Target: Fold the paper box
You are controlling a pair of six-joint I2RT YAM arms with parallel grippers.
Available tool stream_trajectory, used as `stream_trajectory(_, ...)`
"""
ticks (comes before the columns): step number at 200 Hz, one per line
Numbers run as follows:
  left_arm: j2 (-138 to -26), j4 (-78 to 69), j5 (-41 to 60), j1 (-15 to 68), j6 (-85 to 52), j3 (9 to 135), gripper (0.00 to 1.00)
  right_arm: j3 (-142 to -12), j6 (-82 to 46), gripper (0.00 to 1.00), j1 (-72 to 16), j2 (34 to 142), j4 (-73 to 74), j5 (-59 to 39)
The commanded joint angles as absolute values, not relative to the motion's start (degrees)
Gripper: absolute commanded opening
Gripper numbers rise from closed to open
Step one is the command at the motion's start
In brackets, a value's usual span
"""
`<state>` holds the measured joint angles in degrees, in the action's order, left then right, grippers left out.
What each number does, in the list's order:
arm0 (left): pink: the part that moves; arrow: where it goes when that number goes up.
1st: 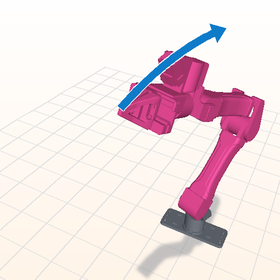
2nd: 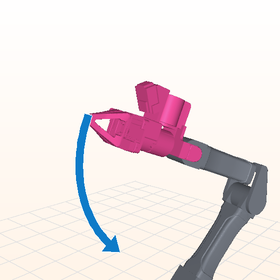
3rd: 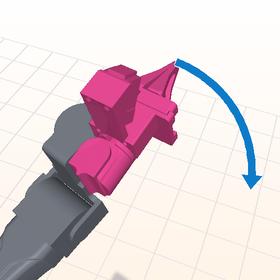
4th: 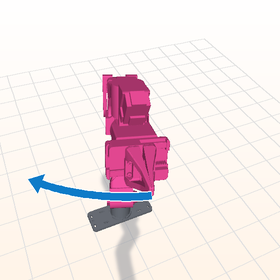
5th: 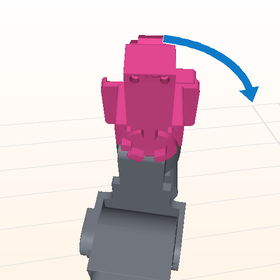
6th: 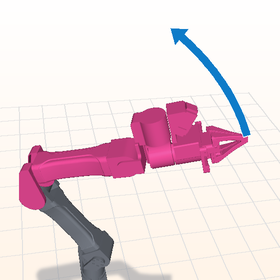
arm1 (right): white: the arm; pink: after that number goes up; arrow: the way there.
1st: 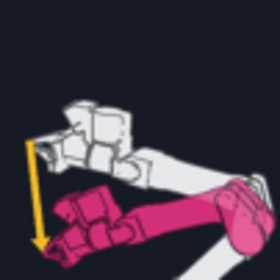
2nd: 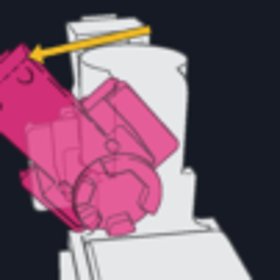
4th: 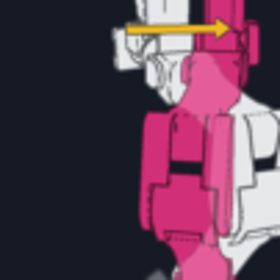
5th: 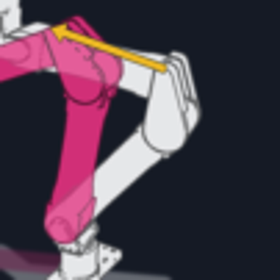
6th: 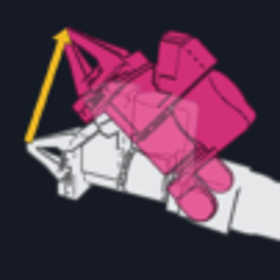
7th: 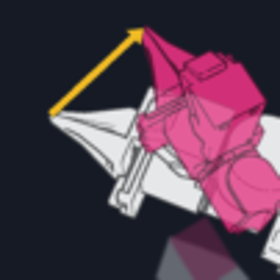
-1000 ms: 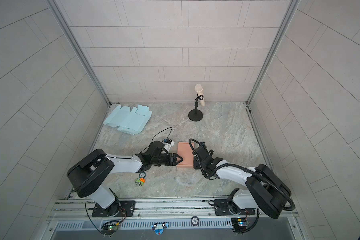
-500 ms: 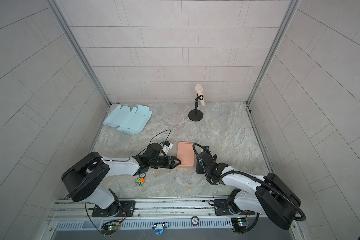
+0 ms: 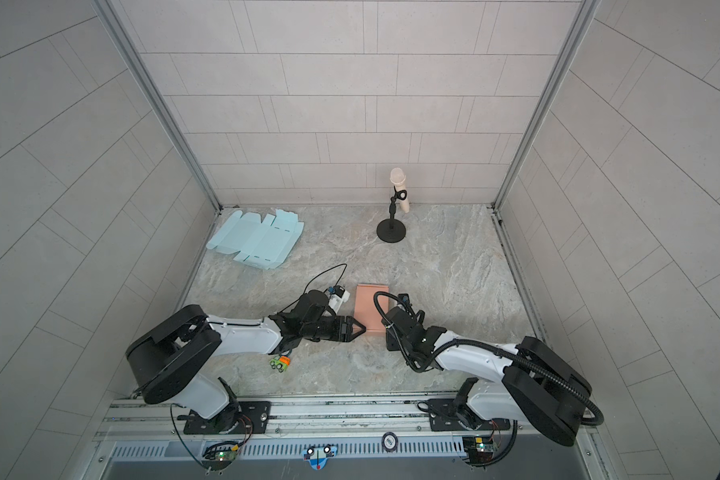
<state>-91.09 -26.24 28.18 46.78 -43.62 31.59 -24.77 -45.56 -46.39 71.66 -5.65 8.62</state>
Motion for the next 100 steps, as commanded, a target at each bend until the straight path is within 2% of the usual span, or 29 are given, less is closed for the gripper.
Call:
stream_trajectory(1,-92.29,-30.93,30.95,48.29,-44.97,33.55,0.65,-27.53,-47.33,0.53,-49.15,72.48,-0.97,4.91)
stream_trajectory(42,-89.58,-24.91,28.23,47.24,-41.2,33.65,0.65,-25.78,-47.81,0.54,-49.48,71.14,-1.82,5.74)
stream_trajectory(77,-85.86,-17.06,25.65,40.34,-35.73,32.55,0.69,-25.15,-46.1,0.55,-49.46,67.64,-4.5,4.5)
stream_trajectory(100,-82.84,-11.79,22.98,38.74,-32.85,32.69,0.71,-27.44,-42.69,0.59,-48.91,64.47,-11.65,7.62)
